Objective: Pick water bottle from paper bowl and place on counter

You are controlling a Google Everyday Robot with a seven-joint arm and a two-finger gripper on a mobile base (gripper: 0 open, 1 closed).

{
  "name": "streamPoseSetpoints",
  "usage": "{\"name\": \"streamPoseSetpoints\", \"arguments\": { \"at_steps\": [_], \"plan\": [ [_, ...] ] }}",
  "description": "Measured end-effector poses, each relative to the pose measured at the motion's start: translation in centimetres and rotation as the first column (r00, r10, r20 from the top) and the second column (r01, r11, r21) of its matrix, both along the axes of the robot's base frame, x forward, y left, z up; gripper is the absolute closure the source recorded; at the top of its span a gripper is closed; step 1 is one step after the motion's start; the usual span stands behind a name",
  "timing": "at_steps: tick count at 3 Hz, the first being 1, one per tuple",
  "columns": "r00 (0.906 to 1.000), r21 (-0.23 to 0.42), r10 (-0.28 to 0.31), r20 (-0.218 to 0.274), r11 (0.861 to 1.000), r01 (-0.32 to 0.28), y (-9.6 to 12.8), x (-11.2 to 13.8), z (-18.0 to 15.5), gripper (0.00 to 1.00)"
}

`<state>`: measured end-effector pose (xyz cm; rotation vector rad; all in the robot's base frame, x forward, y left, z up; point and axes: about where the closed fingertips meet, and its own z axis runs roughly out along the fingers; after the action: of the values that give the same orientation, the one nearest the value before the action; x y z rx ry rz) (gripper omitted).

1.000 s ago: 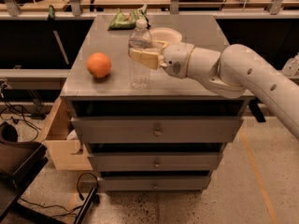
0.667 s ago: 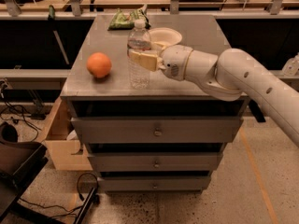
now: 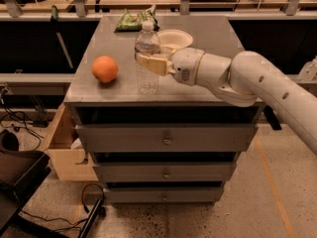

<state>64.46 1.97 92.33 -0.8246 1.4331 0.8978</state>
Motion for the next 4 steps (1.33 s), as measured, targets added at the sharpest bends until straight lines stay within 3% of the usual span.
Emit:
{"name": "streamPoseSetpoints", "arguments": {
  "at_steps": [1,4],
  "plan": [
    [1.0000,0.000,0.000,0.000,1.000,0.000,0.01,0.00,0.09,0.81],
    [1.0000,0.000,0.005,0.001,1.000,-0.005,0.30,-0.07,0.16,0.12]
  ]
}}
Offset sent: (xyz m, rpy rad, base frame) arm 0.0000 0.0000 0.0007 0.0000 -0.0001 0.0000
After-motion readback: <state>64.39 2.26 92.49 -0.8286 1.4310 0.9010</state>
